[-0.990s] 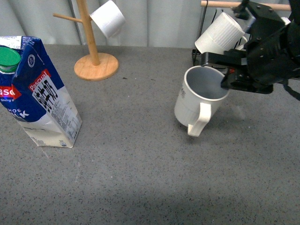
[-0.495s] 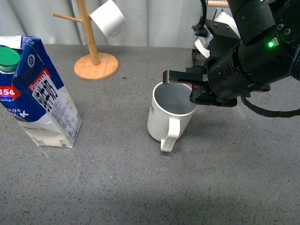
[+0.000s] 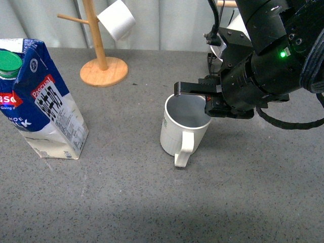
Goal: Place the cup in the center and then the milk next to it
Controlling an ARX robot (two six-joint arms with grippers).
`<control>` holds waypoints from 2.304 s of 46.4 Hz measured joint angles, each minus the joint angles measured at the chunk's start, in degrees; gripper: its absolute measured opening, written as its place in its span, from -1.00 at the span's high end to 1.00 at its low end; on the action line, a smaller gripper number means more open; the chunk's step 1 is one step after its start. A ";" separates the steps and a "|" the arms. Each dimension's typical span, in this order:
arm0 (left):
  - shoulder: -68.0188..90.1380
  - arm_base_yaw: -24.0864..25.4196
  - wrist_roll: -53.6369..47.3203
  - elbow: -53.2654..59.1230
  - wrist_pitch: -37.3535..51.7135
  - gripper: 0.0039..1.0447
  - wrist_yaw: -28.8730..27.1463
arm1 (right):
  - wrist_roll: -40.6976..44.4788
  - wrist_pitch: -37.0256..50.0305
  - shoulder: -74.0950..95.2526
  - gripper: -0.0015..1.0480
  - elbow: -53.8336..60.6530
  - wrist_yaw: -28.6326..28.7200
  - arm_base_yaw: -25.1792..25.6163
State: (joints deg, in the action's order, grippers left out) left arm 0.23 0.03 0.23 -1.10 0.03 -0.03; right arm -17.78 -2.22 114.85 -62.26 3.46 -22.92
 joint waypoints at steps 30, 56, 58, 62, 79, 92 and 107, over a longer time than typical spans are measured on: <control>0.00 0.00 0.00 0.00 0.00 -0.88 0.02 | -0.33 2.58 -2.27 -0.24 -0.04 1.77 1.01; 0.00 0.00 0.00 0.00 0.00 -0.88 0.04 | 12.24 48.37 -12.28 -0.40 20.33 -20.24 2.82; 0.00 0.00 0.00 0.00 0.00 -0.88 -0.02 | 14.36 58.71 -13.09 -0.22 25.92 -20.74 4.09; 0.00 0.00 0.00 0.00 0.00 -0.88 0.00 | 16.41 68.72 -18.12 0.11 33.59 -19.23 6.91; 0.00 0.00 0.00 0.00 0.00 -0.88 0.02 | 17.77 65.88 -40.15 0.98 52.15 -11.26 14.91; 0.00 0.00 0.00 -0.02 0.00 -0.88 0.00 | 17.77 59.12 -51.89 0.98 57.29 -8.52 17.62; 0.00 0.00 0.00 0.00 0.00 -0.88 0.00 | 17.77 46.64 -68.15 0.98 60.96 -3.56 22.77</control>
State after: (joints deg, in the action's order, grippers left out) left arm 0.23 0.03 0.23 -1.10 0.03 -0.03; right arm -0.01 44.42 46.70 -1.30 -0.10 -0.14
